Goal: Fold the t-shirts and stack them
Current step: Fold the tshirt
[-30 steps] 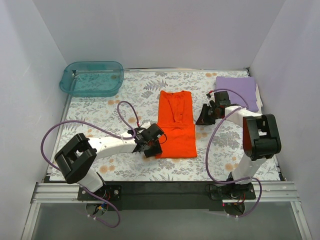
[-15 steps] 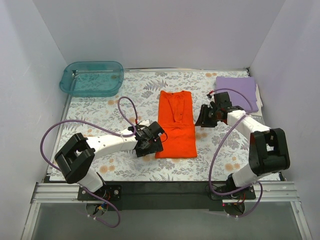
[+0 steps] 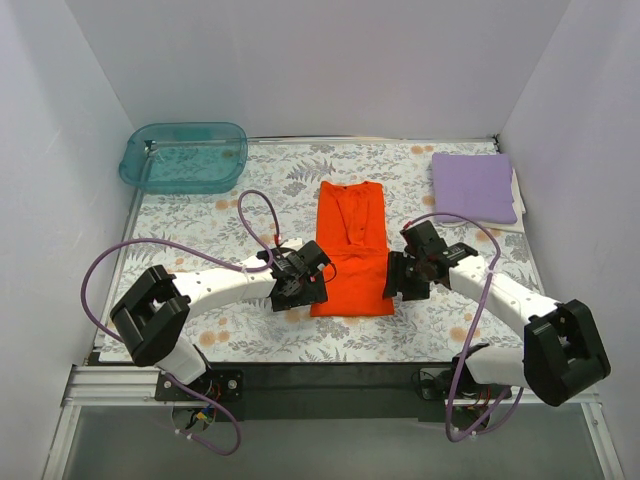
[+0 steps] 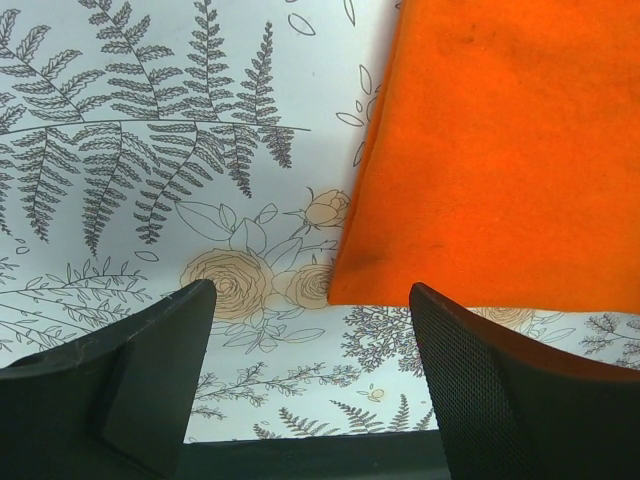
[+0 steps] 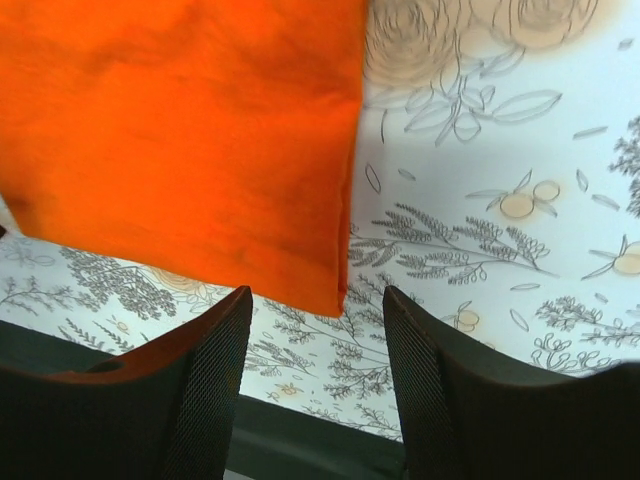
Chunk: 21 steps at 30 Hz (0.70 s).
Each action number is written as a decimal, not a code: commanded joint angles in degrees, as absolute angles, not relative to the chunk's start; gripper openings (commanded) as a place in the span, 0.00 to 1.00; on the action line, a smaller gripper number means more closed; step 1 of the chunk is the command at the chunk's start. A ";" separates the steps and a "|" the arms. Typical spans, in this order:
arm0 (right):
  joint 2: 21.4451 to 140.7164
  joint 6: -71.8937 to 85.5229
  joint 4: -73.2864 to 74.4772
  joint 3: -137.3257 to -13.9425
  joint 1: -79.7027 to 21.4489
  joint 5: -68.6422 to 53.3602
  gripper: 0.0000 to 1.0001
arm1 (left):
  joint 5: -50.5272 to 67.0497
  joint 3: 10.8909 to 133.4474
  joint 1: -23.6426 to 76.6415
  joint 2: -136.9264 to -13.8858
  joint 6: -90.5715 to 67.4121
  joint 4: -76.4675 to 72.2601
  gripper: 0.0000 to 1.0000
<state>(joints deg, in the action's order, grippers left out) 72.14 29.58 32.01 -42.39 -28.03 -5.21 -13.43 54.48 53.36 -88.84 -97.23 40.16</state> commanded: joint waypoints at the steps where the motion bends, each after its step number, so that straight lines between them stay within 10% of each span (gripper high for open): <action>1: 70.40 34.01 34.19 -40.61 -29.79 -2.55 0.52 | -13.98 55.63 53.35 -88.60 -95.98 40.61 0.73; 21: 76.28 40.25 32.35 -38.67 -38.67 5.89 0.42 | -12.92 54.05 53.35 -87.45 -94.31 39.73 0.73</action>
<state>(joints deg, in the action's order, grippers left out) 75.11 38.44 33.01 -39.66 -37.30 2.61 -12.91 54.43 53.36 -88.84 -94.94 40.10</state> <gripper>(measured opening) 0.423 0.726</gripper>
